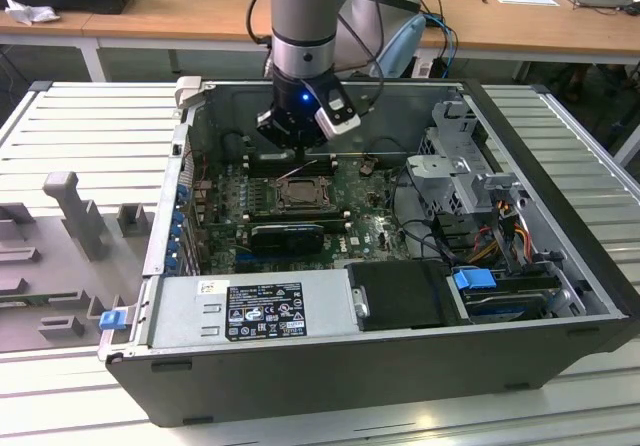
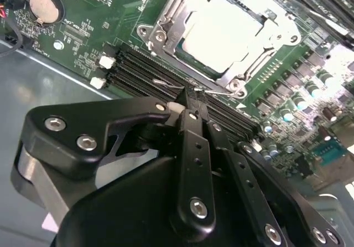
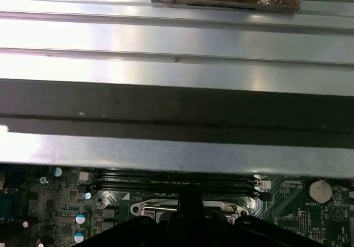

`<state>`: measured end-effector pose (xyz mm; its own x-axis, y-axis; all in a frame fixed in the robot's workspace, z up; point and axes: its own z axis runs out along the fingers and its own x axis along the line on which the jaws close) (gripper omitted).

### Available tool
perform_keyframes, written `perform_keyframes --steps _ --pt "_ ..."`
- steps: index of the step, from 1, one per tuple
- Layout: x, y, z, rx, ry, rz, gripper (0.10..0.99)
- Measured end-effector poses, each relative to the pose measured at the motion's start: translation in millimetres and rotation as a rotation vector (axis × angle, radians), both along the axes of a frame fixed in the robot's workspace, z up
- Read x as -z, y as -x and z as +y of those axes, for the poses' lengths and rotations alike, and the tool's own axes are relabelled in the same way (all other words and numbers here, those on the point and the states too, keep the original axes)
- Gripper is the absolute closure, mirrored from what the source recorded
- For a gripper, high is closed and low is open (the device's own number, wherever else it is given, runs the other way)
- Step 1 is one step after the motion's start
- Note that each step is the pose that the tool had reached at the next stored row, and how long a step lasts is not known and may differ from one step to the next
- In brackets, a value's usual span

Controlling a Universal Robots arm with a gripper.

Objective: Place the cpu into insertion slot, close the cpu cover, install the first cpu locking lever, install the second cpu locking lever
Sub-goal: 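Install the first cpu locking lever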

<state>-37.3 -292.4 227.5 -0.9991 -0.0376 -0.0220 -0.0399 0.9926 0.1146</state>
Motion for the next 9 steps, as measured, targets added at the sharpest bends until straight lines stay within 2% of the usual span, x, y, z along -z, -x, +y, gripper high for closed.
perform_keyframes --steps 4,7,9 --pt "4.8 -4.1 1.3 0.0 0.0 0.0 0.98" --pt "12.5 -10.6 2.9 0.0 0.0 0.0 0.98" --pt "14.5 -12.2 3.2 0.0 0.0 0.0001 0.98"
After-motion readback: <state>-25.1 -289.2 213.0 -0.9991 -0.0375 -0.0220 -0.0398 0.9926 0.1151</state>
